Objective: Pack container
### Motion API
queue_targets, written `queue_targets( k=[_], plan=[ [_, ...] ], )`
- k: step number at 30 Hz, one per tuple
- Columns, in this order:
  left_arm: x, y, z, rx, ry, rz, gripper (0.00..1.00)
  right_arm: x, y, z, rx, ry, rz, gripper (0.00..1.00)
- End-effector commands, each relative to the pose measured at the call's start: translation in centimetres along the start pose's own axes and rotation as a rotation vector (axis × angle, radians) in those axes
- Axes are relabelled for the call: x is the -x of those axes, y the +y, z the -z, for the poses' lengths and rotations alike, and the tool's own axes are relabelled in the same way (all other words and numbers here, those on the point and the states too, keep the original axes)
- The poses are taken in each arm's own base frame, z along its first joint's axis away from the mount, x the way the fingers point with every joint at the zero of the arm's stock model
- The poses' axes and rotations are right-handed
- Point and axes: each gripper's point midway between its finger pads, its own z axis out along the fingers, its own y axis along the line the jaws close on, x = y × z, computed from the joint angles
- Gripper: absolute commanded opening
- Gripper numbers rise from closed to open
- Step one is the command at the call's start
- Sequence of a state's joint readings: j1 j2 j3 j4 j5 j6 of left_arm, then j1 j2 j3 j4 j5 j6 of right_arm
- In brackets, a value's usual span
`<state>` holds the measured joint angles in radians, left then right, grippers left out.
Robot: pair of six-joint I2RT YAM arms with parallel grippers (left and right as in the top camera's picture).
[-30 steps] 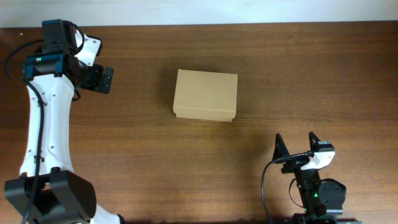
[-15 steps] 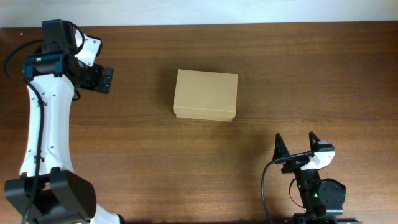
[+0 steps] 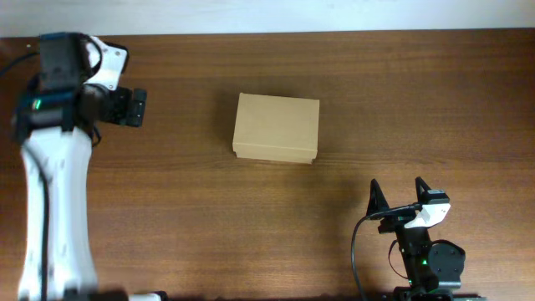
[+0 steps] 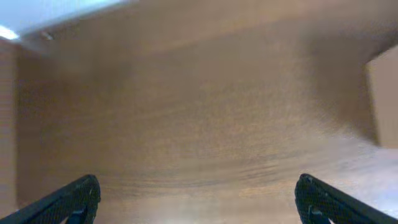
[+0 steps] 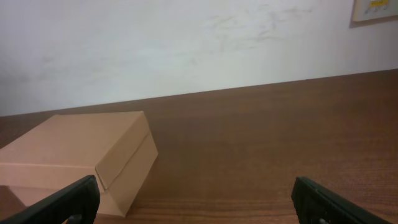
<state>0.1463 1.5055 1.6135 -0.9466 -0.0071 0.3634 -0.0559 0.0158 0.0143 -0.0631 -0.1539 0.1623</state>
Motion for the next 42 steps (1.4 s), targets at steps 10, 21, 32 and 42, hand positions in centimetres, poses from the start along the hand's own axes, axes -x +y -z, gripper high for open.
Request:
queue_targets(
  k=[10,21,32,42],
  plan=[
    [-5.3,-4.7,6.7,-0.028,-0.437,0.315,1.00,-0.2,-0.2,0.0,-0.010,-0.001,-0.011,0.99],
    [-15.1,-8.7,3.9,-0.102,-0.462,0.517,1.00,-0.2,-0.2,0.0,-0.010,-0.001,-0.011,0.99],
    [-18.7,-10.7,2.2,-0.161,-0.494,0.596,1.00,-0.2,-0.2,0.0,-0.010,-0.001,-0.011,0.99],
    [-20.1,-13.0,0.8,-0.223,-0.508,0.553,1.00,-0.2,-0.2,0.0,-0.010,-0.001,-0.011,0.99]
  ],
)
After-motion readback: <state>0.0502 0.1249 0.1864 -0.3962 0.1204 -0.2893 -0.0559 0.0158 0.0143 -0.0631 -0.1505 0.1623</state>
